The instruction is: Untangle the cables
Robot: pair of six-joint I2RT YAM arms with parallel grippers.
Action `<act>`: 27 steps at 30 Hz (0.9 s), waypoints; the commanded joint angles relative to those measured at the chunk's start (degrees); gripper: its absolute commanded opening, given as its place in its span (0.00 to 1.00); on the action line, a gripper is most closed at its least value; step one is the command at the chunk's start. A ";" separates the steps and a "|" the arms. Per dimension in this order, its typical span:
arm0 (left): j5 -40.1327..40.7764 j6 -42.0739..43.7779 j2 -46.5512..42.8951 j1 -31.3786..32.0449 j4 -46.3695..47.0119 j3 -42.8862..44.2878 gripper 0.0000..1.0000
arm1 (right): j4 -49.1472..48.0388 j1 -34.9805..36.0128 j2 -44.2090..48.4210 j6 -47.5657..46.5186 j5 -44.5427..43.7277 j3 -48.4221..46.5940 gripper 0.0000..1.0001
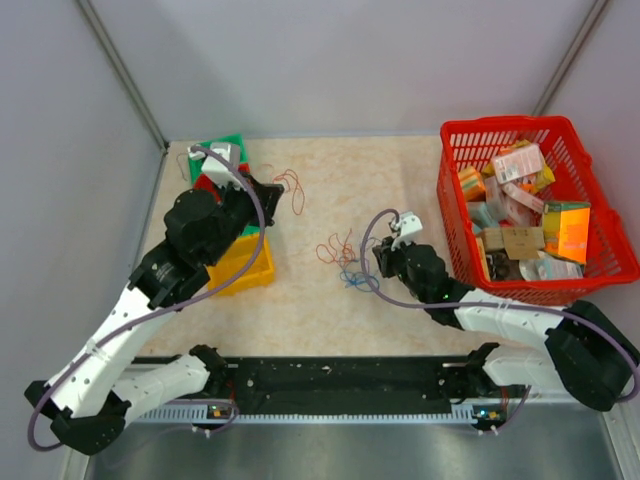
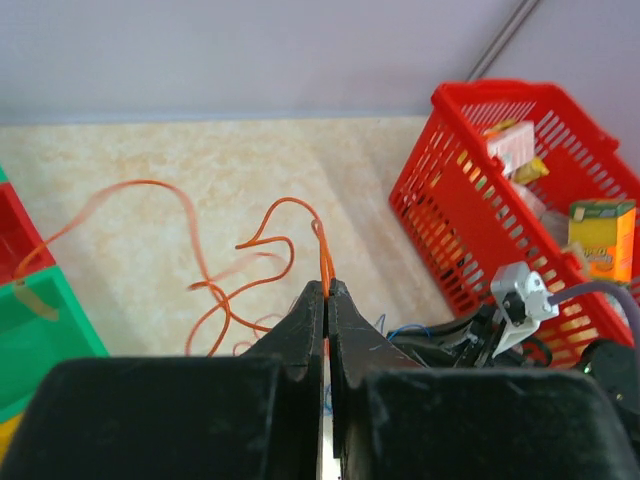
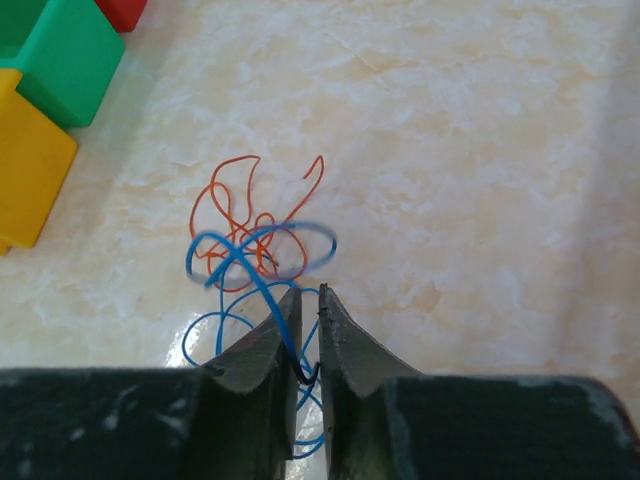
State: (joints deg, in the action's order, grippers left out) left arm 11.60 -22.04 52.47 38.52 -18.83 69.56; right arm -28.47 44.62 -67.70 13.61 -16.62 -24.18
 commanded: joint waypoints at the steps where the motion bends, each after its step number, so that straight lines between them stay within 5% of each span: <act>1: -2.44 0.77 0.52 -0.03 -0.41 0.57 0.00 | 3.49 0.38 -2.08 -3.23 5.97 -5.33 0.25; 5: -6.84 0.51 4.13 -0.03 -4.45 3.65 0.00 | 4.48 0.47 -2.70 -3.67 8.62 -6.58 0.54; 12: -14.38 -0.90 8.87 -0.03 -8.50 5.49 0.00 | -6.40 0.47 4.85 -5.61 20.03 0.79 0.71; 27: -33.47 -0.72 20.74 -0.11 -13.34 10.07 0.00 | -16.88 0.47 9.61 -4.73 26.82 6.34 0.75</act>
State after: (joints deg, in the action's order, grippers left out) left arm -16.27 -22.37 72.55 38.52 -33.04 77.08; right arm -39.53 44.62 -59.68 8.95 7.40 -18.50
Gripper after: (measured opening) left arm 0.012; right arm 0.753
